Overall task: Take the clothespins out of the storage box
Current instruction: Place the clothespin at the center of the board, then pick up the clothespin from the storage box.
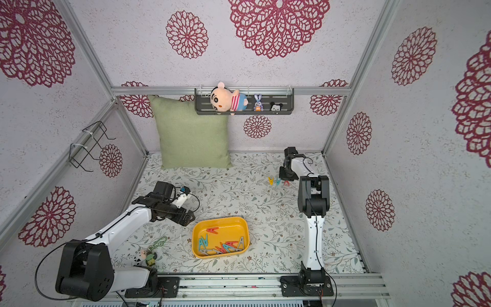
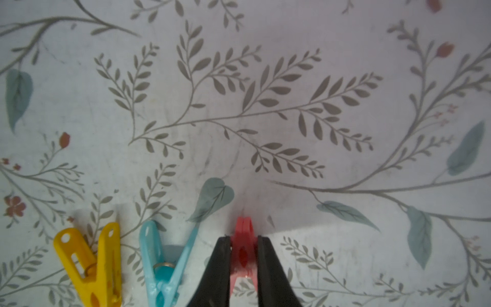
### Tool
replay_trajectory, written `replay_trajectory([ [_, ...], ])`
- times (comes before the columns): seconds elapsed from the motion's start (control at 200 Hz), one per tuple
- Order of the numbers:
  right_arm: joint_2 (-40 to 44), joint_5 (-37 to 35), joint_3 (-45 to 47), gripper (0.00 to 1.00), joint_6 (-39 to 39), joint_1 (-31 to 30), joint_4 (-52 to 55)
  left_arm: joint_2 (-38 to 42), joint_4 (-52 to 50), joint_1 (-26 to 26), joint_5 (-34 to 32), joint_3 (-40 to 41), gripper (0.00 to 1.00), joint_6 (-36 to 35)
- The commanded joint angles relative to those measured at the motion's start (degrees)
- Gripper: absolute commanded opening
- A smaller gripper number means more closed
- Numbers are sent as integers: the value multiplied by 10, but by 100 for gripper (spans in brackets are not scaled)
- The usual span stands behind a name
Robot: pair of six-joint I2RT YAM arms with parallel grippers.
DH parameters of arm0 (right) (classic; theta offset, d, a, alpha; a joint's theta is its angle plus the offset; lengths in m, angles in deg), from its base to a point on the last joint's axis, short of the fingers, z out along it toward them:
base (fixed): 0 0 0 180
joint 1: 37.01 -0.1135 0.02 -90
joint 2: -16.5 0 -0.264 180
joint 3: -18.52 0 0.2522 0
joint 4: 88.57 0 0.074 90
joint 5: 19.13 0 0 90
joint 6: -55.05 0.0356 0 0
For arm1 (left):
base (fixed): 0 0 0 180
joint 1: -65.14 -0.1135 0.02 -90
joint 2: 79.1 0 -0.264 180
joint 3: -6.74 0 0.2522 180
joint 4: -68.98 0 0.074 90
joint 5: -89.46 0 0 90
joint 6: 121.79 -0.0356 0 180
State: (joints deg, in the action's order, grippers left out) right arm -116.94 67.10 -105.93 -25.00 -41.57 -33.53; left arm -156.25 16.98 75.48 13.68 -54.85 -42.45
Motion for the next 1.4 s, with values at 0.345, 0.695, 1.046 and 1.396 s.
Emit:
replay_trajectory([
  [0.345,9,-6,-30,33,-6,-4,29,13,7,-2,6,-2,98,-3],
  [0.695,59,-24,-95,39,-1,-8,81,12,6,-2,9,-2,98,-2],
  [1.046,335,-24,116,37,84,-195,49,12,9,-2,3,0,98,-3],
  [1.396,484,27,380,37,93,-471,-70,6,11,-2,0,0,98,-3],
])
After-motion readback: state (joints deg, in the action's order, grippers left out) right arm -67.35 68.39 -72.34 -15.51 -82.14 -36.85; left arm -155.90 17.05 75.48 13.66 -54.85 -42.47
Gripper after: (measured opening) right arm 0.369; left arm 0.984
